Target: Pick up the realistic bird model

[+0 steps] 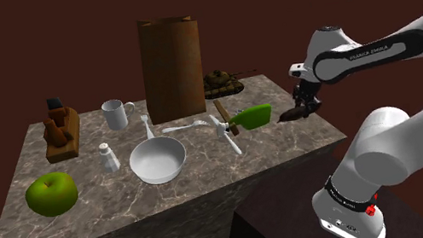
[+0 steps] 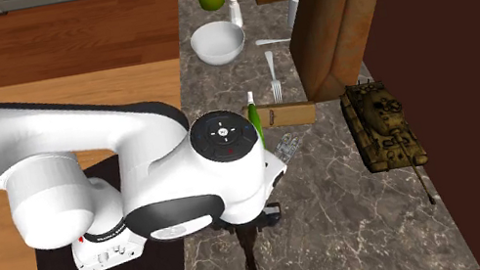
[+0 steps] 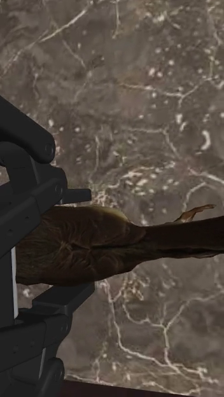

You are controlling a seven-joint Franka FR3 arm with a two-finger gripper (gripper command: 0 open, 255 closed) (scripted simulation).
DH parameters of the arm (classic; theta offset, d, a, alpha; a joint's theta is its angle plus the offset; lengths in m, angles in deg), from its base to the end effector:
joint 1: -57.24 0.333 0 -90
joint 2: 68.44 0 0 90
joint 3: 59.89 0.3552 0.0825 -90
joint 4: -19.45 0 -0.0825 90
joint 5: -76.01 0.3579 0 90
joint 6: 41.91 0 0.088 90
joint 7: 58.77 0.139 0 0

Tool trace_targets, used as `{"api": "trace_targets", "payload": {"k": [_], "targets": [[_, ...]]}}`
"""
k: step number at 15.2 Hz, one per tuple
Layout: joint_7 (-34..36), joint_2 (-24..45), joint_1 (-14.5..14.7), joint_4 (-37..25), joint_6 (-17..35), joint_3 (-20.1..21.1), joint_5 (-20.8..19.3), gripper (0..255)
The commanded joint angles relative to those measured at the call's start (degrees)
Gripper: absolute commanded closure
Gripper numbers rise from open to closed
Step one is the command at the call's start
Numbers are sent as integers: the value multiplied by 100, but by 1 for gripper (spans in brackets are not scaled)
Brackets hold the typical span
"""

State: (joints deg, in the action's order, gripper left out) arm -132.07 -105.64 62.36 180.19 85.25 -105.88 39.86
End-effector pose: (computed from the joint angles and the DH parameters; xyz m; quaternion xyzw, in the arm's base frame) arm 0.2283 -0.2093 0.3455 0.8542 0.5195 -0.0172 0.0099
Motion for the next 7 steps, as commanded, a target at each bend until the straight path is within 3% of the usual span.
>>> {"api": "trace_targets", "payload": {"k": [1,7], "targets": [[-8,-195,-37,-71,-274,142,71,255],[-40,-455,-66,-237,-703,354,207,255]]}}
